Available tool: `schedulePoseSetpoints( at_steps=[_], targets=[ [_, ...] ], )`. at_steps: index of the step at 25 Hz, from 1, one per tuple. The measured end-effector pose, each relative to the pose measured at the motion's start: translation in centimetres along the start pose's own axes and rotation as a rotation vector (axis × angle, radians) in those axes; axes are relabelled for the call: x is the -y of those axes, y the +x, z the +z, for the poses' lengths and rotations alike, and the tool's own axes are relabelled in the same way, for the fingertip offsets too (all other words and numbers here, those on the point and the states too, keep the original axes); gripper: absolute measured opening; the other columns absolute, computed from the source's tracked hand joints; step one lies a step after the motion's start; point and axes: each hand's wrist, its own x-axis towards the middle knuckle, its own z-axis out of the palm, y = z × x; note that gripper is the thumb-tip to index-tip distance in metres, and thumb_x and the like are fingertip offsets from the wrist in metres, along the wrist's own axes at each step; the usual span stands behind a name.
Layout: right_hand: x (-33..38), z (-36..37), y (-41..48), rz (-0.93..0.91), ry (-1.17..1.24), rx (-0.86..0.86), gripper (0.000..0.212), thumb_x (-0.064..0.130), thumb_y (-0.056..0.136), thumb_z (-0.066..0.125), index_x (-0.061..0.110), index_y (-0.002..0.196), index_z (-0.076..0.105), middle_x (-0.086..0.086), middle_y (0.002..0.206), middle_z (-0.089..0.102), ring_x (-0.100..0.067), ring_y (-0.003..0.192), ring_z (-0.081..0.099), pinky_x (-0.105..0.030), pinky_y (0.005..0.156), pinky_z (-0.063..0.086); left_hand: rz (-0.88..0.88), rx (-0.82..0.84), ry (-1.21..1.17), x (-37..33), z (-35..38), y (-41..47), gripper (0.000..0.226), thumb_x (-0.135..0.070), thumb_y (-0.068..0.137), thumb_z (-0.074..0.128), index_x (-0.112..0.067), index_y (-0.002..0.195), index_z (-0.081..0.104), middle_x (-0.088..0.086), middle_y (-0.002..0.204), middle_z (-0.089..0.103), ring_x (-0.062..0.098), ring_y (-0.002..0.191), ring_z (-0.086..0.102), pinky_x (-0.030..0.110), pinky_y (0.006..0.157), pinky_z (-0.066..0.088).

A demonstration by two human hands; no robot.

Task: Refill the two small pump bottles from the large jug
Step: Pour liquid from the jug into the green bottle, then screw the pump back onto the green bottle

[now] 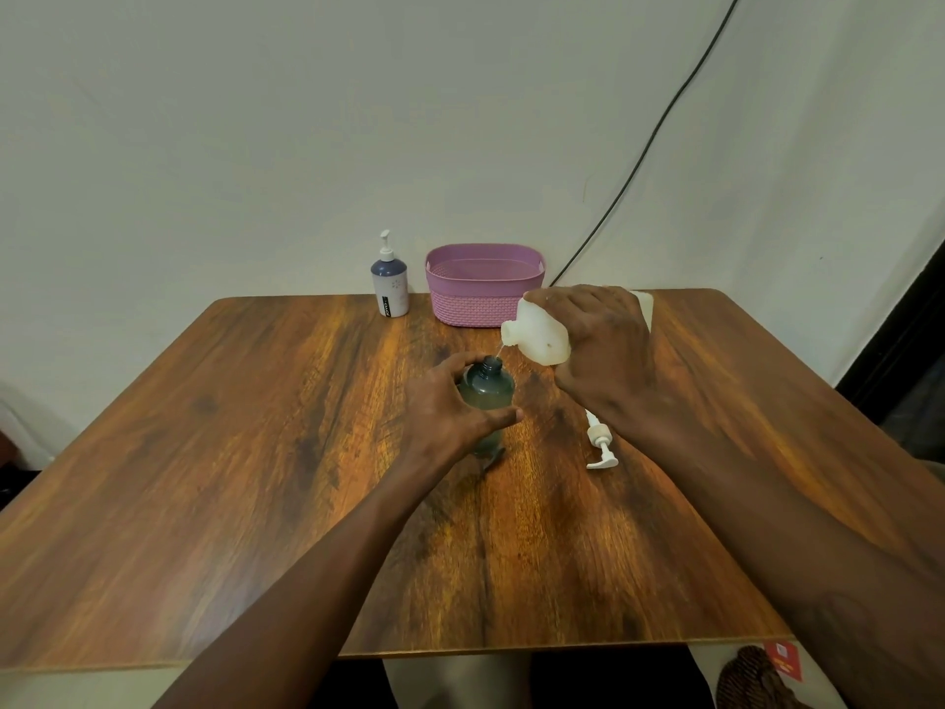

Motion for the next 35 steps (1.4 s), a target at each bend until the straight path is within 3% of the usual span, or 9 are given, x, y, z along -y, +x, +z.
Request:
schedulePoseSetpoints(
  at_steps=[2,4,9,14,21,25,28,32,35],
  targets=[
    [0.3,0.5,-0.4,0.014,0.123,-0.031,0.075,0.021,0.058,0.09,0.012,0.128,0.066,-0.015,0.117,0.072,-0.038,0.103,0.068,-0.058,0.089,0.054,-0.001,-0.009,-0.012,0.1,0.0,0.0,0.079,-0.052,0.057,0.093,-0.021,0.125,0.067,-0.009,0.115,0.07,0.003,0.103,0.063,0.002,0.079,0.043],
    [0.7,0.6,-0.7,0.073,0.229,-0.048,0.071,0.034,0.061,0.085,0.012,0.126,0.066,-0.015,0.111,0.072,-0.036,0.097,0.068,-0.051,0.08,0.057,-0.002,-0.014,-0.032,0.3,-0.1,0.0,0.077,-0.051,0.057,0.094,-0.021,0.123,0.068,-0.01,0.113,0.071,0.003,0.101,0.064,0.002,0.079,0.045],
    [-0.3,2.9,-1.1,0.399,0.332,0.127,0.09,0.059,0.056,0.089,0.029,0.134,0.056,-0.001,0.127,0.064,-0.021,0.107,0.061,-0.041,0.081,0.059,-0.015,-0.01,-0.035,1.5,-0.4,0.0,0.08,-0.051,0.059,0.094,-0.02,0.127,0.066,-0.008,0.118,0.07,0.003,0.105,0.063,0.003,0.082,0.046],
    [-1.6,5.9,-2.2,0.528,0.438,0.271,0.096,0.051,0.055,0.095,0.026,0.137,0.054,0.0,0.133,0.061,-0.021,0.115,0.059,-0.041,0.085,0.06,-0.017,-0.02,-0.045,2.6,-0.8,0.0,0.081,-0.05,0.059,0.093,-0.018,0.129,0.066,-0.005,0.122,0.069,0.006,0.109,0.063,0.012,0.088,0.051],
    [-2.2,7.5,-2.8,0.579,0.5,0.342,0.098,0.047,0.058,0.096,0.024,0.141,0.05,-0.002,0.136,0.058,-0.023,0.118,0.058,-0.038,0.088,0.059,-0.037,-0.028,-0.048,3.3,-1.1,-0.2,0.081,-0.052,0.06,0.093,-0.022,0.129,0.065,-0.008,0.123,0.069,0.004,0.109,0.063,0.012,0.086,0.053],
    [-1.9,6.7,-2.7,0.543,0.501,0.376,0.103,0.054,0.059,0.093,0.028,0.146,0.043,-0.002,0.142,0.054,-0.026,0.122,0.056,-0.04,0.091,0.057,-0.045,-0.049,-0.057,3.4,-1.6,-0.7,0.077,-0.047,0.061,0.095,-0.021,0.127,0.066,-0.01,0.12,0.069,-0.003,0.103,0.062,0.007,0.085,0.05],
    [-0.2,5.6,-2.3,0.44,0.393,0.214,0.101,0.055,0.066,0.09,0.025,0.15,0.042,-0.005,0.154,0.046,-0.027,0.136,0.047,-0.042,0.105,0.043,-0.062,-0.057,-0.057,3.8,-2.0,-1.2,0.075,-0.047,0.059,0.095,-0.024,0.124,0.066,-0.013,0.118,0.068,-0.011,0.102,0.06,0.008,0.086,0.051],
    [2.5,4.6,-1.4,0.102,0.36,-0.065,0.059,0.031,0.08,0.086,0.014,0.132,0.063,-0.009,0.136,0.062,-0.023,0.127,0.057,-0.033,0.106,0.046,-0.084,-0.064,-0.042,4.7,-2.7,-1.7,0.078,-0.049,0.06,0.094,-0.023,0.127,0.065,-0.013,0.12,0.068,-0.007,0.107,0.061,0.017,0.089,0.055],
    [5.0,5.4,-1.9,-0.041,0.449,-0.019,0.031,0.015,0.085,0.081,0.01,0.114,0.074,-0.006,0.108,0.074,-0.014,0.1,0.067,-0.022,0.088,0.052,-0.094,-0.084,-0.013,5.0,-3.5,-2.0,0.076,-0.047,0.06,0.095,-0.023,0.126,0.066,-0.018,0.115,0.066,-0.017,0.101,0.058,0.012,0.086,0.053]
  ],
)
